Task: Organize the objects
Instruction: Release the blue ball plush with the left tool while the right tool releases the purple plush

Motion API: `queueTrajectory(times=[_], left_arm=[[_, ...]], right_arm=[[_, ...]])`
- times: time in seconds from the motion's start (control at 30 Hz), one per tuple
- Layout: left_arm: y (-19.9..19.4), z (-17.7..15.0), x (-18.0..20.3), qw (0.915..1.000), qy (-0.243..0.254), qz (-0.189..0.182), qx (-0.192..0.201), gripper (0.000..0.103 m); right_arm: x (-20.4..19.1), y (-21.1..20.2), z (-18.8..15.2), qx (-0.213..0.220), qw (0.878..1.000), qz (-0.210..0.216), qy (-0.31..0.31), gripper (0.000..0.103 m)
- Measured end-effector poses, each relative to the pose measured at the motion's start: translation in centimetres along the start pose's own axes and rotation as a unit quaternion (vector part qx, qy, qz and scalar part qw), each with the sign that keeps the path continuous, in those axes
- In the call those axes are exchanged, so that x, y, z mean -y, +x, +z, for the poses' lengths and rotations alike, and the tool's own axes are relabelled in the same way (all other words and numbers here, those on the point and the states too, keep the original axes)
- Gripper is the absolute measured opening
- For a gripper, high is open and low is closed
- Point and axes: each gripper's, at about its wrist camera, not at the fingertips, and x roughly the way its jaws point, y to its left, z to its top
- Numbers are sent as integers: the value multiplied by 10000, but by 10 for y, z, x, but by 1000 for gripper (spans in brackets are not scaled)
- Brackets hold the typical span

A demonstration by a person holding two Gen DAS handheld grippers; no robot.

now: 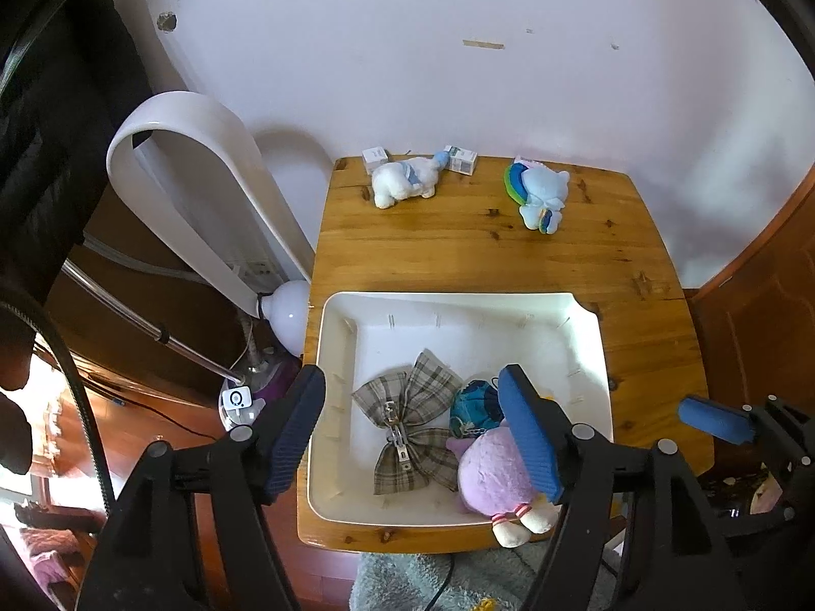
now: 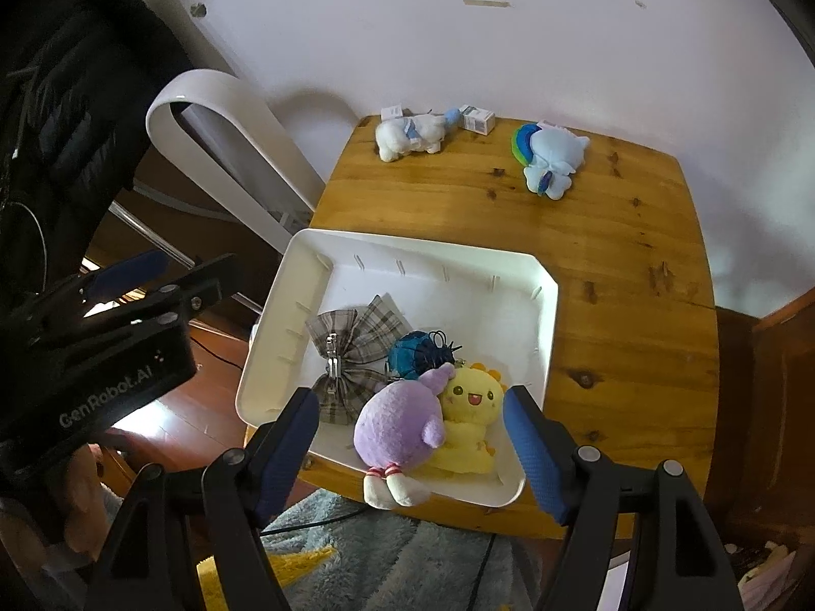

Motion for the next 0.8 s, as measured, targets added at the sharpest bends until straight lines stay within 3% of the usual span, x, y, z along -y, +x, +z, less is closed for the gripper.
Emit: queueTrajectory(times=[0.8], left_arm=[[-13, 13, -12, 9998, 38, 18, 184, 74]], right_arm=[[10, 4, 11, 32, 9993, 125, 338, 76]])
